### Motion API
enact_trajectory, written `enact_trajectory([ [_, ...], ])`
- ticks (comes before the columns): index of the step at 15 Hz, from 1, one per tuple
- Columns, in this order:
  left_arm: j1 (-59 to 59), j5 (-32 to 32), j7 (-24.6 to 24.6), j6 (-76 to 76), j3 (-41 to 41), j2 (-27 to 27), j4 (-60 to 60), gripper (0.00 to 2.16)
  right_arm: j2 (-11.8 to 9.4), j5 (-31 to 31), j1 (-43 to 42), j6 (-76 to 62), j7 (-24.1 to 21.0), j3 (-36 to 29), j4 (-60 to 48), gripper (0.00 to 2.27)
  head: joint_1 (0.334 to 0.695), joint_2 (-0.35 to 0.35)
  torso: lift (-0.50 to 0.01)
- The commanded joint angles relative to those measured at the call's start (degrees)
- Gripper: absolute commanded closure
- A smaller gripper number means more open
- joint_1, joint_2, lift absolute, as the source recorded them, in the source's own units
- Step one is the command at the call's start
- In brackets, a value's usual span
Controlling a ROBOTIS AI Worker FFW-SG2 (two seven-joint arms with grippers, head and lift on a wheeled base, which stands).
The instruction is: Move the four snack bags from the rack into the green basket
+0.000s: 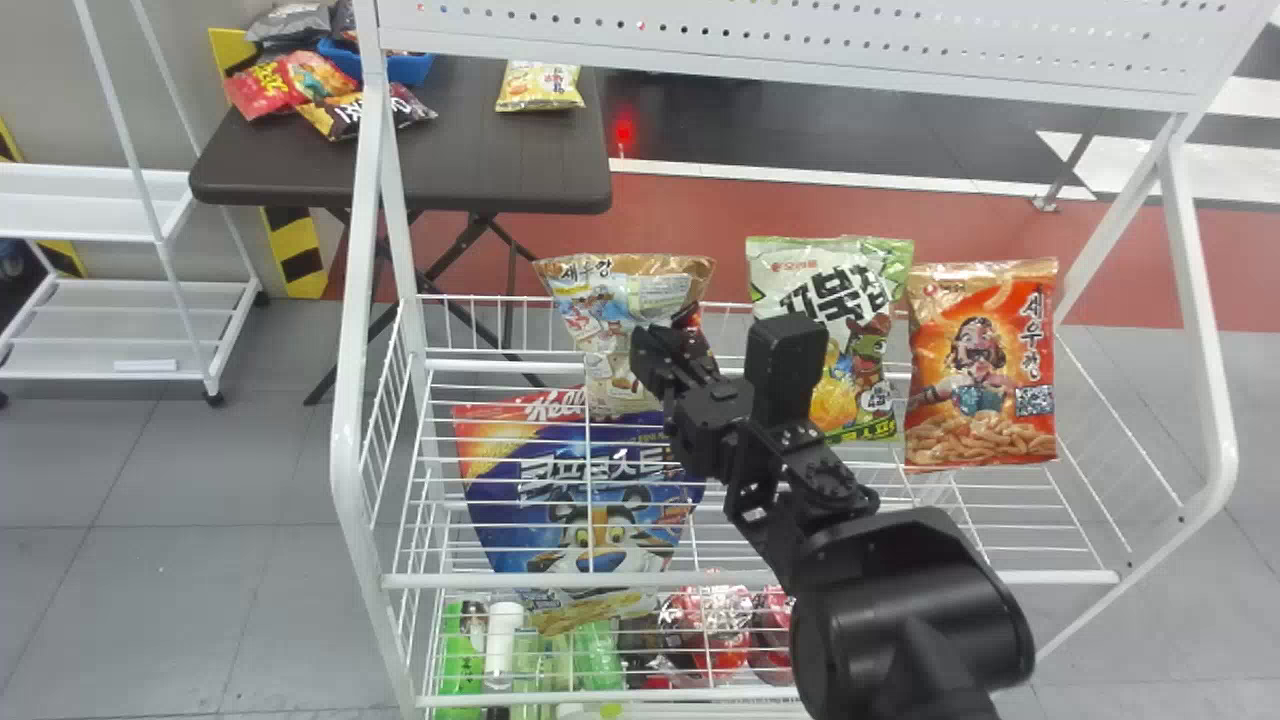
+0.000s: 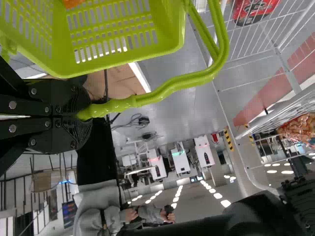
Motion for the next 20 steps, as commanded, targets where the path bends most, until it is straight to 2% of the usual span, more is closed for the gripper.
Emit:
enact_trajectory([
  [1,-0.08,0.0,-0.07,0.0,-0.14,-0.03,-0.24,2.11,-0.7,-0.41,5.02,2.25,0.9,-0.62,-8.45,2.04,0.695,-0.147,0.0],
  [6,-0.08,0.17,-0.15,0.0,0.12,-0.03,-0.32,2.11,-1.75,-1.82,20.75,13.5,4.42,-5.89,-32.18,2.04,0.695,-0.186,0.0],
  [10,-0.17,0.17,0.37,-0.35,-0.05,-0.21,-0.15,2.11,-2.19,-0.85,35.78,19.65,4.95,-10.11,-47.12,2.04,0.695,-0.262,0.0],
  [11,-0.08,0.17,0.46,-0.35,0.04,-0.29,-0.15,2.11,-2.19,-0.76,39.91,20.18,4.95,-11.43,-49.84,2.04,0.695,-0.304,0.0],
  [13,-0.08,0.17,0.73,-0.53,0.12,-0.29,-0.06,2.11,-2.28,-1.47,45.36,24.92,6.0,-13.28,-52.22,2.04,0.695,-0.349,0.0],
  [17,0.53,0.53,1.69,-1.93,0.39,-0.56,0.29,2.11,-4.74,-7.18,49.76,40.04,7.06,-16.88,-52.04,2.04,0.695,-0.35,0.0],
  [20,0.36,0.61,1.69,-2.64,0.39,-0.65,0.73,2.11,-4.74,-11.14,51.07,50.23,7.67,-17.32,-49.23,2.04,0.695,-0.35,0.0],
])
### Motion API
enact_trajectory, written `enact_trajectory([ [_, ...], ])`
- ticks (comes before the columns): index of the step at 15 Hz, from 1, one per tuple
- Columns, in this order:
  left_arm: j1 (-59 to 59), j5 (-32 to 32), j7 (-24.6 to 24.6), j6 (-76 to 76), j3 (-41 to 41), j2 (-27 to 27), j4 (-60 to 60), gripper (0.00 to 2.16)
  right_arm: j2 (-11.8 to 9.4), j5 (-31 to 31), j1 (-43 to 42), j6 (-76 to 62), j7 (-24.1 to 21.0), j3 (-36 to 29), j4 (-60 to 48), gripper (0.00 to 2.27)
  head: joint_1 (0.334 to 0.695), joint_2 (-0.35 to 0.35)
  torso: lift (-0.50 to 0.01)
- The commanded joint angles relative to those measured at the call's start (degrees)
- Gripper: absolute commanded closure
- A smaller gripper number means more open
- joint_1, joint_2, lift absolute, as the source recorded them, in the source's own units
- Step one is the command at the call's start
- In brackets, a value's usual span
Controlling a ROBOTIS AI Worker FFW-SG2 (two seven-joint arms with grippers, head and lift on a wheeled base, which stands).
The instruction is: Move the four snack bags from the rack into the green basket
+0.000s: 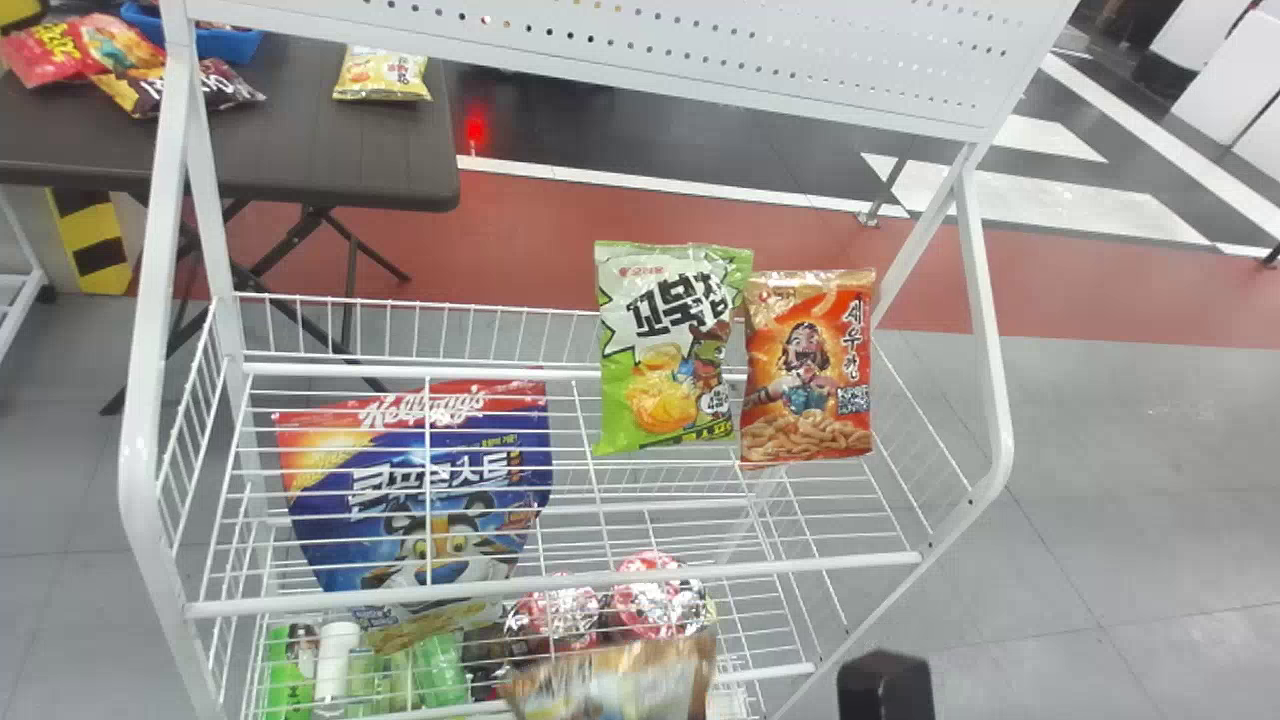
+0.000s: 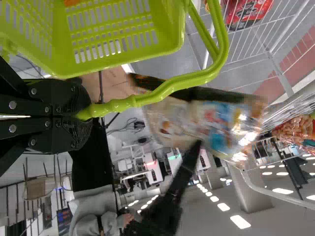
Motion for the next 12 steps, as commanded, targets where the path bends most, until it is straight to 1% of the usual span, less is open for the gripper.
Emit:
enact_trajectory([
  [1,-0.06,0.07,-0.02,-0.49,0.0,-0.02,0.21,2.11,-0.03,-3.97,0.36,6.41,0.48,-0.1,3.88,2.04,0.695,-0.35,0.0],
  [2,-0.06,0.16,-0.02,-1.19,0.0,-0.02,0.47,2.11,-0.03,-5.99,0.09,7.82,0.83,-0.01,6.43,2.04,0.695,-0.35,0.0],
  [6,-0.32,0.16,-0.02,-1.37,-0.44,-0.02,0.74,2.11,0.41,-9.77,-2.11,6.24,2.23,2.1,13.46,2.04,0.695,-0.35,0.0],
  [8,-0.41,0.07,-0.11,-1.37,-0.79,-0.02,0.74,2.11,0.5,-9.77,-2.9,-3.43,2.06,4.74,16.8,2.04,0.695,-0.35,0.0],
  [10,0.12,0.07,-0.28,-1.37,-0.79,0.07,0.3,2.11,1.29,-9.77,-5.36,-7.3,1.88,6.85,21.11,2.04,0.695,-0.35,0.0],
  [12,0.56,0.16,-0.46,-1.37,-0.62,0.07,0.21,2.11,1.2,-9.77,-6.32,-10.11,1.53,9.22,23.75,2.04,0.695,-0.35,0.0],
])
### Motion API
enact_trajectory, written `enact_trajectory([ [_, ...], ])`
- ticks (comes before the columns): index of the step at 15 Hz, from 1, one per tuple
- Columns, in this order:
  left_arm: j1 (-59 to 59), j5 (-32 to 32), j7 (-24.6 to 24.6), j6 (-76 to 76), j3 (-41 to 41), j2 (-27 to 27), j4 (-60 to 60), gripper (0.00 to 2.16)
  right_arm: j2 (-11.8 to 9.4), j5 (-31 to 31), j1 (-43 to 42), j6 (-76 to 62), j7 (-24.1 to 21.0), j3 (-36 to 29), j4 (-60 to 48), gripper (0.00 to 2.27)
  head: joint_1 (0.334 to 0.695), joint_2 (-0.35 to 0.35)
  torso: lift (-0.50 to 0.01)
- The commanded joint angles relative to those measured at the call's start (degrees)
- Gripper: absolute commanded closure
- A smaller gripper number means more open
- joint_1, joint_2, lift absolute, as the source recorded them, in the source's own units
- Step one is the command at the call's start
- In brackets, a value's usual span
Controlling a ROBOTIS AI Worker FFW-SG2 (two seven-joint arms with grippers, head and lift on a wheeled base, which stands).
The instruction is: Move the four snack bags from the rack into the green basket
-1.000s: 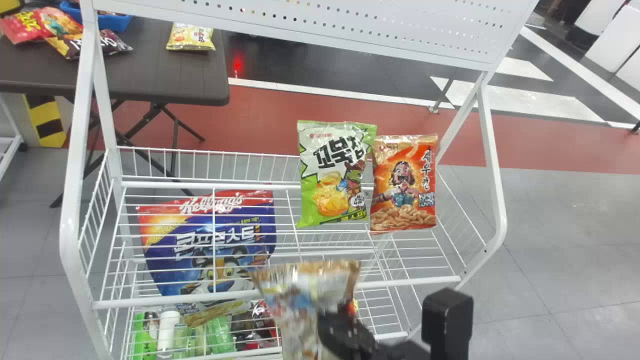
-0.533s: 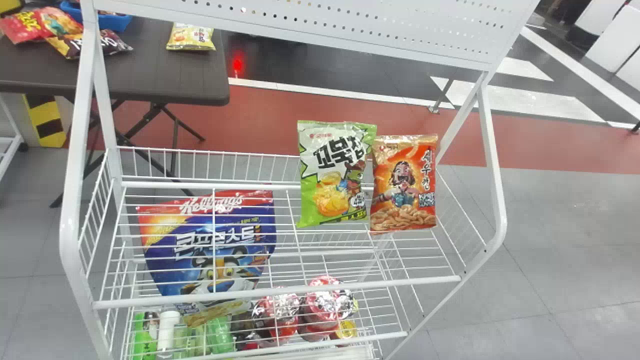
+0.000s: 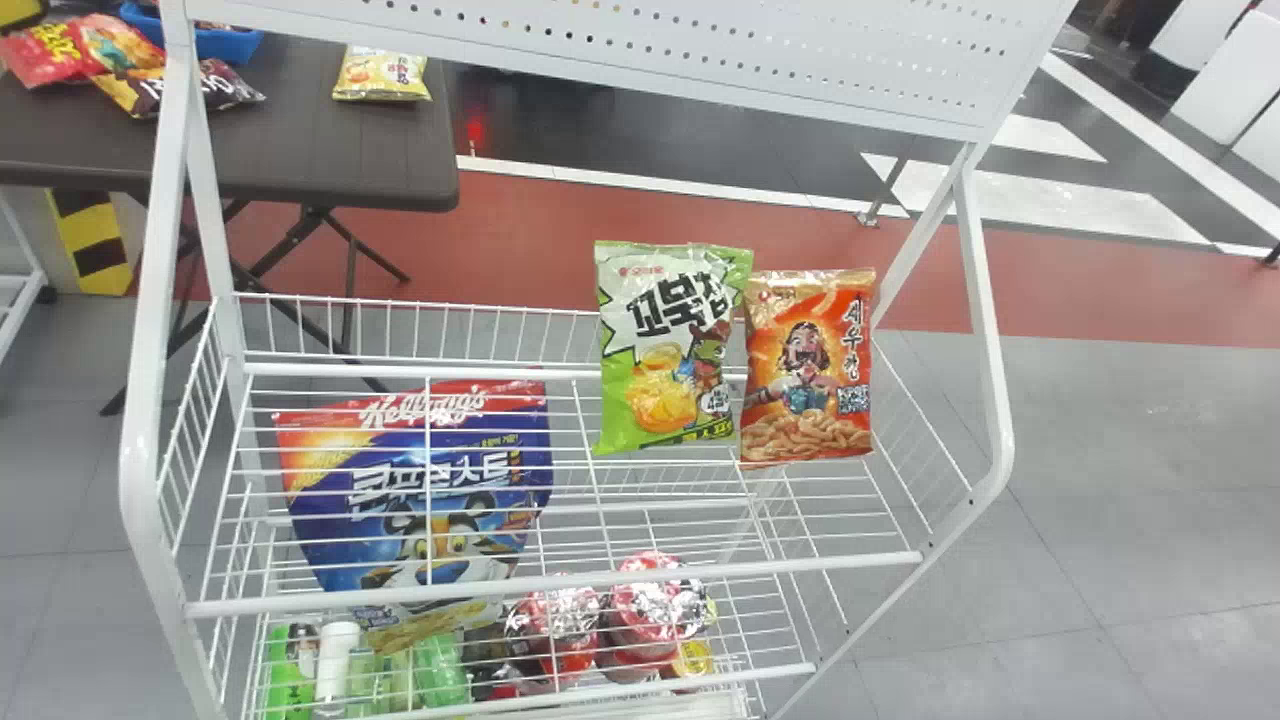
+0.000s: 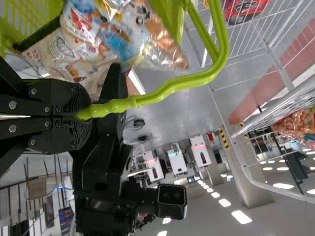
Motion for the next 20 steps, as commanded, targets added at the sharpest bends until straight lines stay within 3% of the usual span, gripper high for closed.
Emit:
enact_trajectory([
  [1,0.39,0.07,-0.17,0.0,0.12,0.02,-0.21,2.11,0.05,0.0,-0.7,-3.21,-0.22,2.42,2.44,2.04,0.695,-0.35,0.0],
  [7,0.47,0.07,-0.6,0.0,-0.4,0.02,-0.3,2.11,-0.22,0.96,-0.87,-3.38,-0.31,5.5,3.49,2.03,0.695,-0.296,0.0],
  [8,0.47,0.07,-0.69,0.0,-0.4,0.02,-0.3,2.11,-0.22,0.88,-0.96,-2.85,-0.4,5.5,3.67,1.72,0.695,-0.286,0.0],
  [9,0.56,0.07,-0.69,0.0,-0.32,0.02,-0.3,2.11,-0.3,0.79,-0.87,-2.68,-0.4,5.41,3.49,1.04,0.695,-0.278,0.0],
  [10,0.56,0.07,-0.69,0.0,-0.32,0.02,-0.3,2.11,-0.48,0.61,-0.7,-1.97,-0.4,5.23,3.14,0.0,0.695,-0.273,0.0],
  [15,0.65,0.07,-0.69,0.0,-0.32,0.02,-0.3,2.11,-0.48,0.88,0.62,-4.61,-1.37,3.04,1.73,0.05,0.695,-0.306,0.0],
  [20,0.56,-0.01,-0.34,0.0,-0.4,0.02,-0.3,2.11,-0.48,2.63,2.38,-20.08,-4.36,-0.66,-1.87,0.05,0.695,-0.35,0.0],
])
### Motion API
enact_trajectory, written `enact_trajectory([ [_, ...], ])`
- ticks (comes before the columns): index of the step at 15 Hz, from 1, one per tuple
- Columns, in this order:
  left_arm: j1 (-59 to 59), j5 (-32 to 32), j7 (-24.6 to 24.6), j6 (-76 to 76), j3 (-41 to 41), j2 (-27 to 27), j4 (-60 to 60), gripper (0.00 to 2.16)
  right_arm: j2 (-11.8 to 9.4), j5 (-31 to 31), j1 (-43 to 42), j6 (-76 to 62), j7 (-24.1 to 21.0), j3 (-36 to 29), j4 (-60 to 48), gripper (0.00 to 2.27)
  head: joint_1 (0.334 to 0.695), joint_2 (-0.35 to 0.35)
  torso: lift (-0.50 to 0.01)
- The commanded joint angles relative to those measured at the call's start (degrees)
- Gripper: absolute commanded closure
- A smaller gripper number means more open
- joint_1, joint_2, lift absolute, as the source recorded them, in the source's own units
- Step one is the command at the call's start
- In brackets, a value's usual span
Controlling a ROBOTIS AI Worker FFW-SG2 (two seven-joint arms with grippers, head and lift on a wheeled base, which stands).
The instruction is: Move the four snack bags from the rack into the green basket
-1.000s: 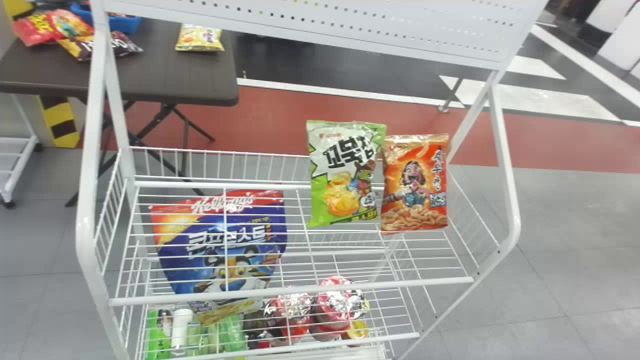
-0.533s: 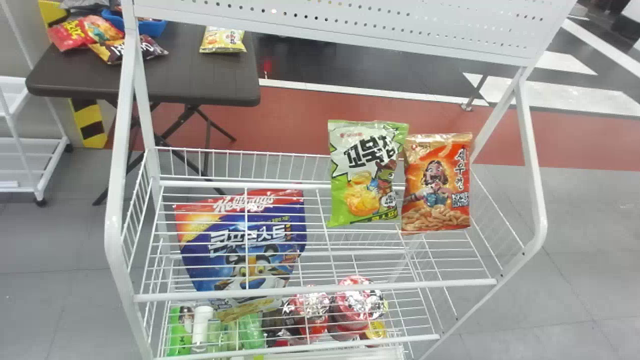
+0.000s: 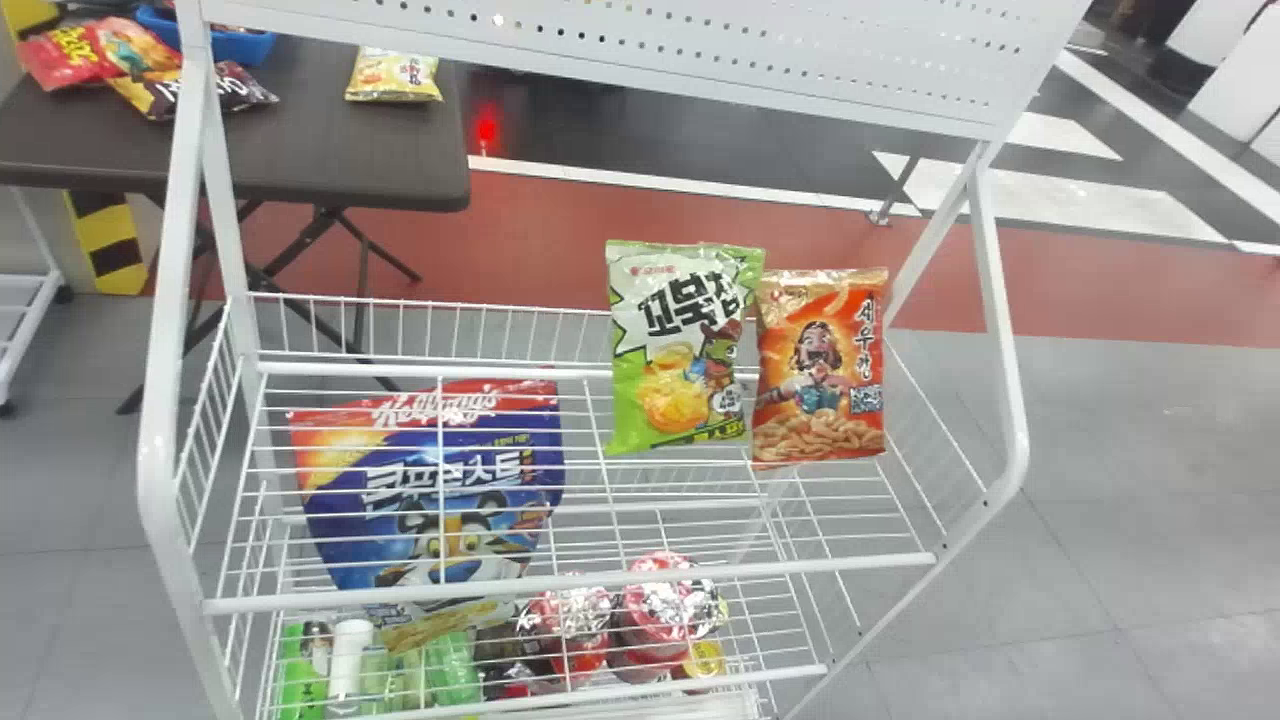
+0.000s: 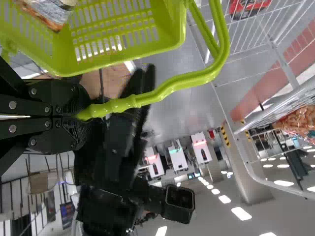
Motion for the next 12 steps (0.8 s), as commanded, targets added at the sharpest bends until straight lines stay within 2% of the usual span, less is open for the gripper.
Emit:
enact_trajectory([
  [1,-0.07,-0.07,0.02,0.0,-0.16,0.0,-0.03,2.11,0.08,1.93,-0.08,-9.22,-1.56,-1.51,-1.47,0.06,0.695,-0.35,0.0],
  [4,-0.07,-0.16,0.19,0.0,-0.25,0.0,-0.03,2.11,0.35,4.48,-4.91,-18.18,-4.82,-4.15,-1.47,0.07,0.695,-0.35,0.0],
  [7,-0.07,-0.42,0.28,0.0,-0.51,0.0,-0.03,2.11,0.52,7.12,-15.46,-19.41,-7.45,-6.78,1.43,0.06,0.695,-0.35,0.0],
  [9,-0.07,-0.51,0.37,0.18,-0.69,0.0,-0.03,2.11,0.52,9.31,-23.72,-18.0,-7.72,-7.84,5.91,0.06,0.695,-0.35,0.0],
  [12,-0.42,-0.6,0.54,0.0,-0.77,0.0,0.33,2.11,0.7,12.57,-32.69,-21.34,-10.97,-7.84,14.09,0.06,0.695,-0.35,0.0],
])
